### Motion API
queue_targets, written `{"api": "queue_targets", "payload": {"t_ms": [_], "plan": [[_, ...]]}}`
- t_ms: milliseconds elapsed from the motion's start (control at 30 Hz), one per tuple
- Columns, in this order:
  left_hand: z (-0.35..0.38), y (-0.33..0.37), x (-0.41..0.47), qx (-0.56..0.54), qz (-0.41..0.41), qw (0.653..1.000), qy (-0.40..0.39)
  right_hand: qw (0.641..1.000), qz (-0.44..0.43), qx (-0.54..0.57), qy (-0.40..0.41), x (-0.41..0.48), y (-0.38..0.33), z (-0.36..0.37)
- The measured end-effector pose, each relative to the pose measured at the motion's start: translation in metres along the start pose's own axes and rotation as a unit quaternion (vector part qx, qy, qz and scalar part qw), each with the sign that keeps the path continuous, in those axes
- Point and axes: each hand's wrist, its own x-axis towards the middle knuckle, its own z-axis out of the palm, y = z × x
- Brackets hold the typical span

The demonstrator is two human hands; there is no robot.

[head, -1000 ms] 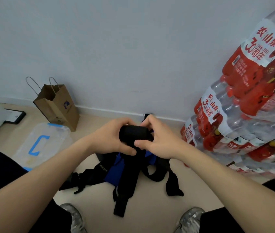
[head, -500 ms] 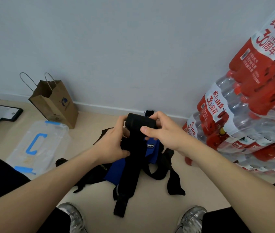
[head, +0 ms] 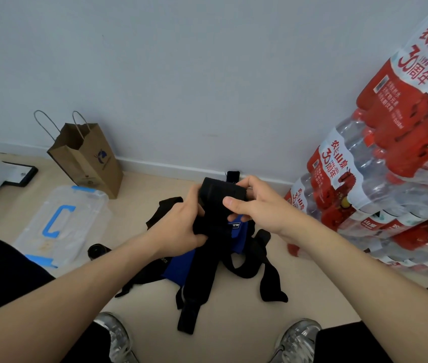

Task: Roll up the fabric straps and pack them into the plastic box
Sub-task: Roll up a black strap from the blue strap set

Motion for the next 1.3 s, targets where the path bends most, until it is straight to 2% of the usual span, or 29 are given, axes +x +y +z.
{"api": "queue_targets", "payload": {"t_ms": [200, 367, 667, 900, 1067, 1300], "plan": [[-0.005, 0.007, -0.003, -0.139, -0.01, 0.99, 0.019, 1.0, -0.007, -0.01, 0.013, -0.001, 0.002, -0.002], [-0.009, 0.011, -0.004, -0.292, -0.049, 0.954, 0.043, 0.999, -0.026, -0.027, 0.004, 0.001, 0.003, -0.006], [0.002, 0.012, -0.007, -0.419, -0.11, 0.901, 0.014, 0.994, -0.045, -0.1, -0.005, 0.004, 0.004, -0.008], [0.003, 0.017, -0.002, -0.401, -0.15, 0.904, 0.001, 0.989, -0.031, -0.139, -0.03, -0.001, -0.003, -0.004], [0.004, 0.017, -0.001, -0.393, -0.139, 0.909, 0.006, 0.988, -0.045, -0.143, -0.028, 0.001, 0.001, -0.005], [0.002, 0.014, 0.0, -0.329, -0.158, 0.93, 0.04, 0.968, -0.092, -0.232, 0.015, 0.003, 0.01, -0.002]]}}
